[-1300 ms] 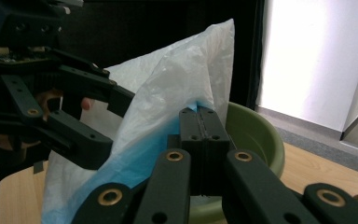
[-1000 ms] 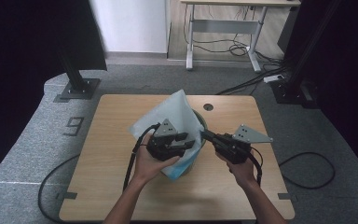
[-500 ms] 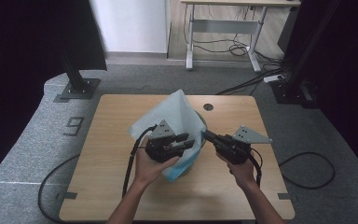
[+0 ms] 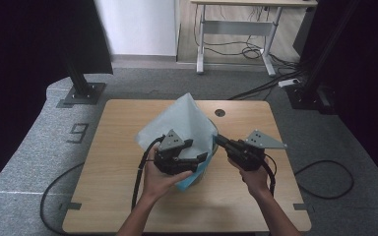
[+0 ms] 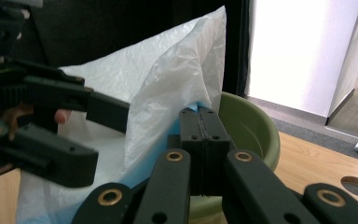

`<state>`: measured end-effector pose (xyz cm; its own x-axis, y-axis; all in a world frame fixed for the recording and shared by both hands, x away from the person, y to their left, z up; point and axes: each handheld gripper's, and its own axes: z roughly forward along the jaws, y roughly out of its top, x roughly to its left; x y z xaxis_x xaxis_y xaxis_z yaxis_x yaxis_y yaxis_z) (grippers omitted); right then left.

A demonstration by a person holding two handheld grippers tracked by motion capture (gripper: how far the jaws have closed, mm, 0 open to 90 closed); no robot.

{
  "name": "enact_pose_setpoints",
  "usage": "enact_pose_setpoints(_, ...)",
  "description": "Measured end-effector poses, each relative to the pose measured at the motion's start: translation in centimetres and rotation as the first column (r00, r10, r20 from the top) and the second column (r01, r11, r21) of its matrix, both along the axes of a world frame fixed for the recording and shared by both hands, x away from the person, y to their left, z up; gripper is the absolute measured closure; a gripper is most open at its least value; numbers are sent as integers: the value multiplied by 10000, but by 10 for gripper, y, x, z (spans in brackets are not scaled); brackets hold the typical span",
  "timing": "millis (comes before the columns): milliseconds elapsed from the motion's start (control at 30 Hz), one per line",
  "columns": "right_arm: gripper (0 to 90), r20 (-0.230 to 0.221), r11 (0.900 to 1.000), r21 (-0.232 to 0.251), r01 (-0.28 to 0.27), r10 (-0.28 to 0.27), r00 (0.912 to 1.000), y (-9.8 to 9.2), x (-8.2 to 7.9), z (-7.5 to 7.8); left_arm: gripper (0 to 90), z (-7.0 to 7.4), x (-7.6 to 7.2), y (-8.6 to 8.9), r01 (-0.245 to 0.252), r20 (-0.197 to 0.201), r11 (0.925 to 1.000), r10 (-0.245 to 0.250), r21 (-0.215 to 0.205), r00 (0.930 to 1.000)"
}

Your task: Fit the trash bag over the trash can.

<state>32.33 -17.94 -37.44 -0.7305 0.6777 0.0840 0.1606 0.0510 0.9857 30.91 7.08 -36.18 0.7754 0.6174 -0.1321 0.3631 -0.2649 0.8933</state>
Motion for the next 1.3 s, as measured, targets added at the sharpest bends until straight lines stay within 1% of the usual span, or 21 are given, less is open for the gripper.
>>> enact_pose_setpoints(200, 887, 13, 9999, -110, 33, -32, 10000, 6, 0, 6, 287, -2, -4, -2, -277, 34, 9996, 277, -21, 9996)
enact_pose_setpoints(400, 887, -56, 9998, -214, -21, 20, 10000, 12, -1, 6, 282, -8, -3, -11, -432, 7, 9990, 432, 129, 9991)
enact_pose_setpoints(500, 887, -81, 9997, -237, -65, 63, 9999, 14, -1, 5, 360, -10, -2, -13, -628, 94, 9979, 627, 183, 9980)
enact_pose_setpoints(567, 886, -96, 9997, -238, -84, 82, 9999, 14, -1, 5, 469, -12, -1, -12, -599, 95, 9981, 597, 112, 9982)
enact_pose_setpoints(600, 886, -115, 9997, -221, -93, 90, 9999, 14, -2, 5, 509, -12, -1, -12, -557, 58, 9984, 557, 62, 9984)
enact_pose_setpoints(700, 887, -117, 9997, -221, -72, 70, 9999, 14, -2, 5, 666, -12, 0, -12, -224, 27, 9997, 224, -56, 9997)
enact_pose_setpoints(800, 886, -154, 9998, -205, -47, 44, 9999, 12, -3, 5, 790, -12, 2, -10, 134, -163, 9998, -136, -175, 9998)
enact_pose_setpoints(900, 886, -179, 9999, -127, -38, 36, 9998, 10, -2, 3, 873, -11, 4, -9, 388, -325, 9988, -398, -314, 9987)
enact_pose_setpoints(1000, 884, -243, 10000, -20, -58, 57, 9997, 7, -2, 2, 898, -10, 5, -7, 574, -496, 9971, -599, -501, 9970)
enact_pose_setpoints(1067, 874, -252, 10000, 51, -65, 67, 9997, 4, -2, 1, 900, -8, 5, -5, 576, -478, 9970, -601, -526, 9970)
enact_pose_setpoints(1167, 796, -192, 9998, 143, -116, 118, 9997, -2, -4, 0, 900, -4, 6, 2, 498, -418, 9966, -526, -653, 9977)
enact_pose_setpoints(1300, 687, -18, 9995, 288, 94, -93, 10000, -13, -10, -2, 900, 2, 7, 10, 464, -404, 9950, -501, -881, 9979)
